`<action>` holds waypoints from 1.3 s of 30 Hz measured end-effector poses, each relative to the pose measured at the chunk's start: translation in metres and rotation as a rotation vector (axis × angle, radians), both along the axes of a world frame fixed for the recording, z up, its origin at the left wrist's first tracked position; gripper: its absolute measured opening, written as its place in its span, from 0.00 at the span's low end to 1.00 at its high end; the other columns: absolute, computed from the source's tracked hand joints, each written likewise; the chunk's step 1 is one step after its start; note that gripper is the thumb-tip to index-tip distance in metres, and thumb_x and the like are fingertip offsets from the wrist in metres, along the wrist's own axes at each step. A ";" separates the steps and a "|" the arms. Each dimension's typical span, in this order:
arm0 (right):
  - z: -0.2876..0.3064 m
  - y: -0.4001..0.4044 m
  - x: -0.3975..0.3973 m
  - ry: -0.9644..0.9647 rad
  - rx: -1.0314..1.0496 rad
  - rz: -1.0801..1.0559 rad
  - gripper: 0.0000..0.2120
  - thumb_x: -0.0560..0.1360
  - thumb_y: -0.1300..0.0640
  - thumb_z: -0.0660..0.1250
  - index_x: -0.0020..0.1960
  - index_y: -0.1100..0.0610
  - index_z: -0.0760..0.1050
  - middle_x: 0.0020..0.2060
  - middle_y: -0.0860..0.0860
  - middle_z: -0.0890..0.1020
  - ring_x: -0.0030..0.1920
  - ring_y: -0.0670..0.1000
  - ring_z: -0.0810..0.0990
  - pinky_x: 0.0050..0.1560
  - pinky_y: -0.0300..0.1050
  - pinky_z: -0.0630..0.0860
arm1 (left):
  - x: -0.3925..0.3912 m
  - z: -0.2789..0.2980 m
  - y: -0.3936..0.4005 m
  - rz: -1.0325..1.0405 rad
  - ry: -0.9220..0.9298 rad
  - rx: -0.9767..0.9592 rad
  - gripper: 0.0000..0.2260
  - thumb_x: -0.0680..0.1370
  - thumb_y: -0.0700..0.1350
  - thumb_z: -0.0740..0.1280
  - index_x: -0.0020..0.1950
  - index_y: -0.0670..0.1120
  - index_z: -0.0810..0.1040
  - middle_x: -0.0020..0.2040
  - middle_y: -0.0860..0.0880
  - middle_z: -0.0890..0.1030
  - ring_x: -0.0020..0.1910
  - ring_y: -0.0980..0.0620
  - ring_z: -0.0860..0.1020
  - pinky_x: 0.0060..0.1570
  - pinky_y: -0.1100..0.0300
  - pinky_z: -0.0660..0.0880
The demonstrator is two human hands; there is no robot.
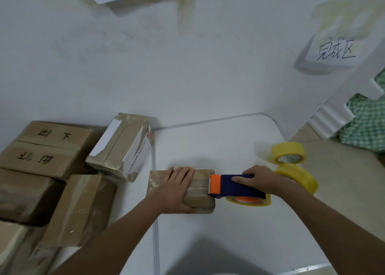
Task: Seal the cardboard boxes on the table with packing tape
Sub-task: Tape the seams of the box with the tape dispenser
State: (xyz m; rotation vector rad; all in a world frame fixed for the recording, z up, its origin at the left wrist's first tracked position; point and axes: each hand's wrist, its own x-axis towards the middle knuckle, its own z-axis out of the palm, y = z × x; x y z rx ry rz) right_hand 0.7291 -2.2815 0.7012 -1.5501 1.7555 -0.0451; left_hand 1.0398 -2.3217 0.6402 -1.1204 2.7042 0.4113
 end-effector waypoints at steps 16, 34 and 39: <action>-0.022 0.012 0.051 -0.078 0.022 0.019 0.21 0.78 0.37 0.59 0.44 0.53 0.79 0.38 0.50 0.81 0.39 0.49 0.79 0.38 0.42 0.70 | 0.007 -0.004 -0.004 -0.132 -0.099 -0.058 0.57 0.68 0.79 0.51 0.80 0.41 0.37 0.81 0.43 0.39 0.80 0.46 0.38 0.77 0.42 0.37; -0.028 0.033 0.001 -0.033 0.074 -0.053 0.26 0.71 0.29 0.63 0.42 0.52 0.81 0.38 0.50 0.82 0.40 0.50 0.81 0.40 0.46 0.74 | 0.015 -0.016 -0.003 -0.093 0.079 -0.071 0.53 0.69 0.78 0.59 0.81 0.42 0.52 0.78 0.46 0.60 0.78 0.48 0.55 0.77 0.41 0.47; -0.026 0.033 0.002 -0.062 0.131 -0.058 0.19 0.76 0.34 0.61 0.55 0.48 0.76 0.49 0.50 0.82 0.47 0.49 0.80 0.49 0.45 0.76 | 0.015 -0.015 -0.003 -0.090 0.075 -0.081 0.54 0.68 0.79 0.58 0.81 0.42 0.52 0.78 0.47 0.60 0.78 0.49 0.56 0.77 0.41 0.48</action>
